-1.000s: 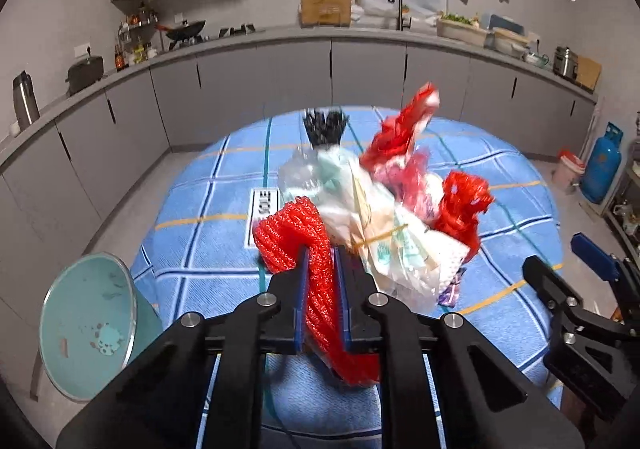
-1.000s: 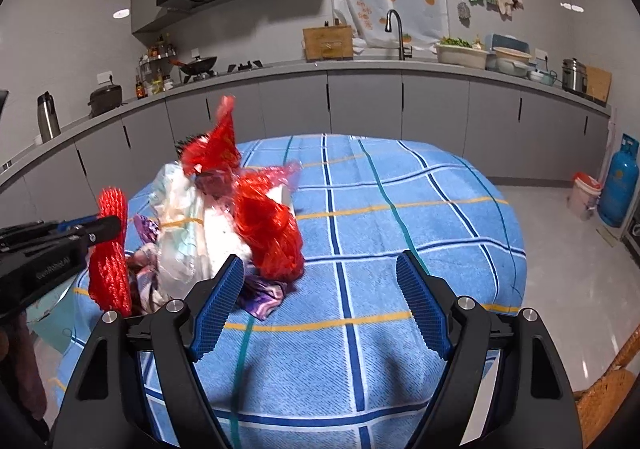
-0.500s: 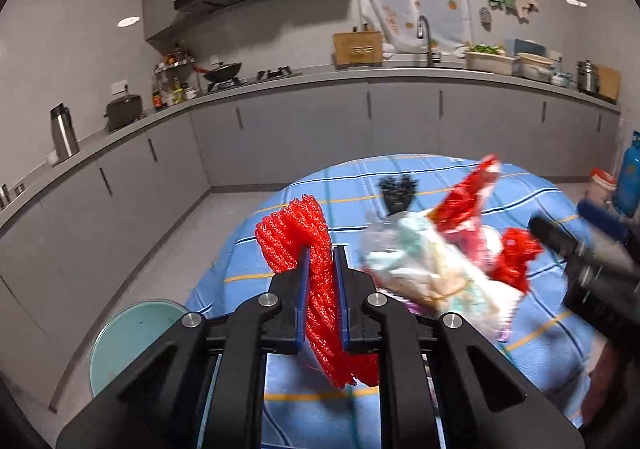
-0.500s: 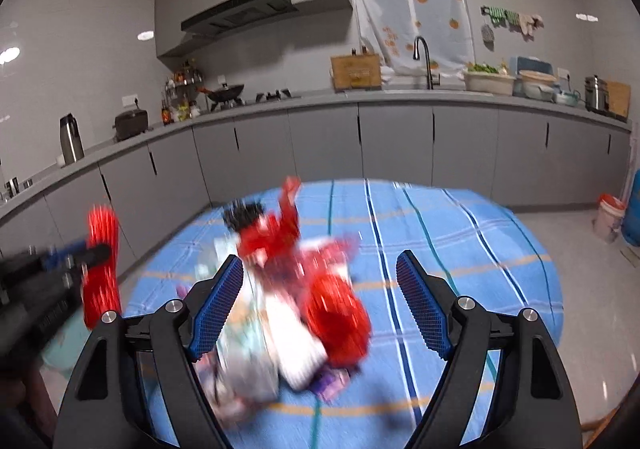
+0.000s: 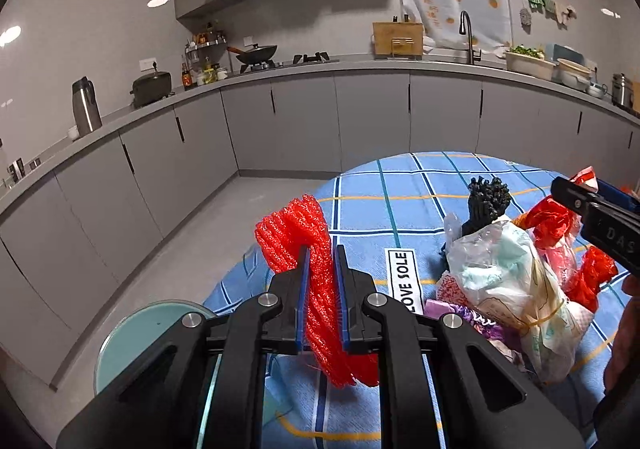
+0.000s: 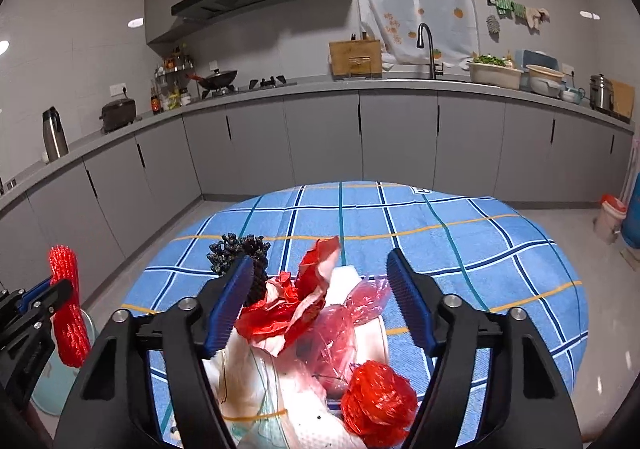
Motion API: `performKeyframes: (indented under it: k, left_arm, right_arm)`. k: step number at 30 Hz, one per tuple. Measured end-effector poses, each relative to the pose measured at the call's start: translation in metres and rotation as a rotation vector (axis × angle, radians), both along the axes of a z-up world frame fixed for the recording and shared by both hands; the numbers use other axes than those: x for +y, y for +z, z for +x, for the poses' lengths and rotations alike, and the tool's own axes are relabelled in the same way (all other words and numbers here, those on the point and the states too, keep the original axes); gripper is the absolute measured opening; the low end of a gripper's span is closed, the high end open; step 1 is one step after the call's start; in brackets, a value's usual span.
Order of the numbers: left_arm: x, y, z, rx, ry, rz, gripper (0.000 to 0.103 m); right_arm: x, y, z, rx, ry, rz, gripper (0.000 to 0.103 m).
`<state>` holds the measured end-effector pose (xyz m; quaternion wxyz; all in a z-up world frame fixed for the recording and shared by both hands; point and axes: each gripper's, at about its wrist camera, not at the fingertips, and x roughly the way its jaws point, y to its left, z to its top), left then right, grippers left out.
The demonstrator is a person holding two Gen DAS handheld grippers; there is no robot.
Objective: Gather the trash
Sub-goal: 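Lift the red mesh net with the left tool while the right tool grasps a red plastic strip, then carry both items over the bucket and open both tools to drop them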
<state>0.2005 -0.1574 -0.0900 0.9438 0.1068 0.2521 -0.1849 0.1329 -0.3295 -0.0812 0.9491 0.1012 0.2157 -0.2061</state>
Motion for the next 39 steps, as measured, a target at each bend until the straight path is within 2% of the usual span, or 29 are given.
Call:
performKeyframes:
  k: [2, 6, 9, 21, 30, 39]
  left_arm:
    - [0.000, -0.004, 0.000, 0.010, -0.008, 0.000, 0.012]
    - [0.002, -0.007, -0.002, 0.023, -0.019, -0.002, 0.012]
    - [0.004, -0.004, -0.006, 0.018, -0.019, -0.004, 0.012]
    - [0.024, 0.023, -0.031, -0.034, 0.006, -0.033, 0.012]
    - [0.036, 0.035, -0.046, -0.061, 0.024, -0.041, 0.012]
    - [0.071, 0.044, -0.040, -0.069, 0.105, -0.046, 0.012]
  right_arm:
    - [0.000, -0.003, 0.004, 0.009, 0.013, 0.013, 0.051]
    - [0.006, -0.007, 0.006, 0.017, 0.046, 0.004, 0.019]
    - [0.011, -0.005, 0.002, 0.006, 0.048, -0.024, 0.011]
    - [0.014, 0.038, -0.033, -0.127, 0.046, -0.065, 0.008]
    - [0.038, 0.069, -0.059, -0.216, 0.110, -0.091, 0.008]
    - [0.066, 0.090, -0.063, -0.271, 0.200, -0.086, 0.008]
